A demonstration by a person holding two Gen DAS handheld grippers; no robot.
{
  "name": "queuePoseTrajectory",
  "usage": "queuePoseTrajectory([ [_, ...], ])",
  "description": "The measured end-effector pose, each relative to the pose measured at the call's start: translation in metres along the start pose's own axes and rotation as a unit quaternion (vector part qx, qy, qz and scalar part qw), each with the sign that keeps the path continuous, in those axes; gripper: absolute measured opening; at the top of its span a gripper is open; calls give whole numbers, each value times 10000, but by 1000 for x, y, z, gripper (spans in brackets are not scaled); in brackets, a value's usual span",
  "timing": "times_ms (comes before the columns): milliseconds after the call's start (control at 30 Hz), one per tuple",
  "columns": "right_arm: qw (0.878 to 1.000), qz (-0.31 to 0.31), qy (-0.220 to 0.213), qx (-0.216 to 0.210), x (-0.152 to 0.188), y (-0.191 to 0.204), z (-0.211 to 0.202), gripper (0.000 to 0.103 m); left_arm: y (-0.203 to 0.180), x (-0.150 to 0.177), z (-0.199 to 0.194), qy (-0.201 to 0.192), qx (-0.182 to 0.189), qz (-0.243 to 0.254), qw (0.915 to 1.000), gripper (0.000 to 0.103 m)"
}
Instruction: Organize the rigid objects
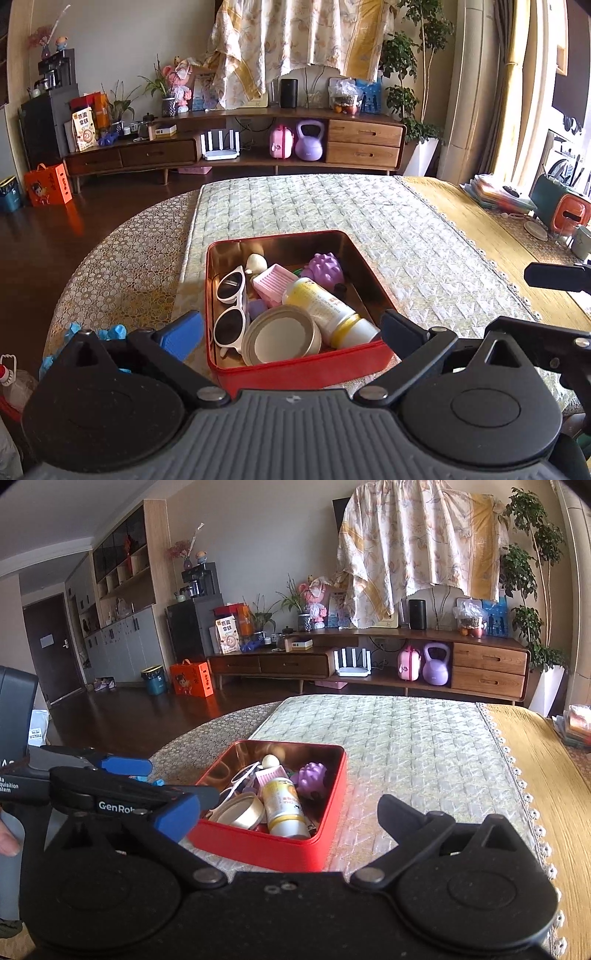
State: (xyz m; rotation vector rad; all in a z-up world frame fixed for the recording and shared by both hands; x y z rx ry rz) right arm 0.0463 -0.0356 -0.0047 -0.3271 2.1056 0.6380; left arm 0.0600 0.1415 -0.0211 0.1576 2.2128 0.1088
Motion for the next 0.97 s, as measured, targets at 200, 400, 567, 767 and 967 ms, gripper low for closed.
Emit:
queuePoseTrajectory([
  [200,9999,31,-102,26,5,-2,-10,103,-4,1,-7,-108,68,-47,9999,103],
  [400,9997,22,-214,119,9,-5,-16,103,-8,2,-11,-235,139,-76,9996,103],
  [567,9997,38,-197,129,11,-7,-17,103,-9,1,-10,-206,75,-97,9997,103],
  [767,9996,68,-203,168,15,-10,-19,103,-8,3,-3,-72,89,-121,9999,103],
  [967,9993,168,-209,262,18,-19,-20,103,-11,3,-1,-44,113,-126,9998,103],
])
Point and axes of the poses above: each gripper's, at about its wrist camera, not at the fingertips, and z roughly the way its jaws point, y to its left, x to its underside, the point moved 2 cm from there along z, roughly the way its jaws point, and after that the axes turned 12 degrees about z, right-handed, at the moved point
